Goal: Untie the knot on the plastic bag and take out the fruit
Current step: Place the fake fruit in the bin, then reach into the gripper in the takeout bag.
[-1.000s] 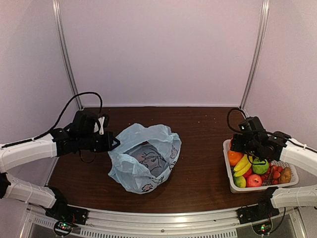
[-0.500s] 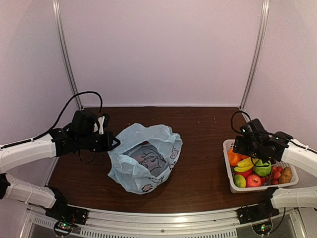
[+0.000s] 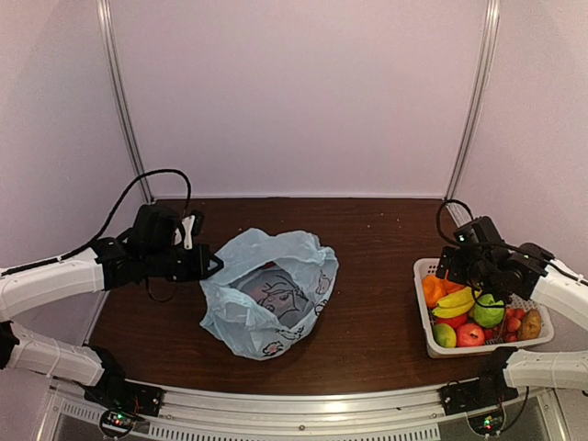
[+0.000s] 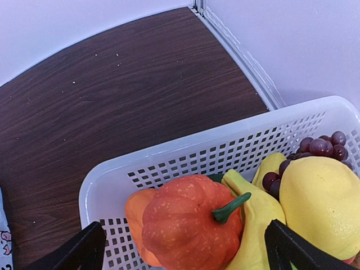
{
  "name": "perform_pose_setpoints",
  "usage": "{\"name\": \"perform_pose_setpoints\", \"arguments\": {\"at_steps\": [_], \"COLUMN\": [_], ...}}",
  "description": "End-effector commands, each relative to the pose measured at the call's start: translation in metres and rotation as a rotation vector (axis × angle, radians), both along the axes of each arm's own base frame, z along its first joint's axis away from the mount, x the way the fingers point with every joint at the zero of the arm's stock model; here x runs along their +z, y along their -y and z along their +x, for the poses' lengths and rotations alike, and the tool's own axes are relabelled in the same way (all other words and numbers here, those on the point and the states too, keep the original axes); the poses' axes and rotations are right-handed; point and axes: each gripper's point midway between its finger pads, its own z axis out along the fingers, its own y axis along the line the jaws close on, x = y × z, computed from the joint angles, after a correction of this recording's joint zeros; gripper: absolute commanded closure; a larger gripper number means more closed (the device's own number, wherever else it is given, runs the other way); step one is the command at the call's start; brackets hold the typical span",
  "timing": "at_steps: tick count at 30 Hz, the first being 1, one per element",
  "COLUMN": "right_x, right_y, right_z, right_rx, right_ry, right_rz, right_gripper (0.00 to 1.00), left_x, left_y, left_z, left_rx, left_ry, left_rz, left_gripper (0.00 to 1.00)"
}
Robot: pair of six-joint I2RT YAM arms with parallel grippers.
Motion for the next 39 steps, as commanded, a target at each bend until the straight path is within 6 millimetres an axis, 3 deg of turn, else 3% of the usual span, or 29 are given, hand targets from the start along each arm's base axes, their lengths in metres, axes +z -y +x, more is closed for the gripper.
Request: {"name": "perform_pose_setpoints", "arguments": {"at_steps": [1,6,10,15,25,31,39], "right_x": [0.029,0.061,0.085,0.105,0.090,0.084,0.059], "right_y": [-0.003,-0.037,-0.080,-0.137,-0.207,-0.264,-0.318], "right_z": [0.004,0.008,0.004,-0.017,-0.048,-0.063,-0.055], "right_rx": [0.052,0.266,0.500,0.796,1.002,1.109,1.064], "right_ry": [0.076,0.195,0.281,0.361,0.337,0.312,0.276], "right_rz": [0.003,0.106,0.220,0.406,0.419,0.434,0.432], "right_gripper": [0.01,0.07,0.12,0.16,0.26,0.32,0.46], "left_x": [0.007,0.020,0.023,0.027,0.029,0.027,0.031], "left_y": [0.005,0.016,0.025,0.034,0.038,0.037,0.033], "left_z": [0.000,-0.004,-0.009,-0.013,-0.012,-0.013,-0.018], "left_rx": [-0.050,-0.140,-0.210,-0.255,-0.230,-0.230,-0.228], "left_ry": [0.037,0.097,0.109,0.121,0.098,0.092,0.104], "left_rz": [-0.011,-0.038,-0.053,-0.094,-0.160,-0.156,-0.156], "left_gripper": [1.00,1.00,1.00,1.00,1.00,1.00,1.00]}}
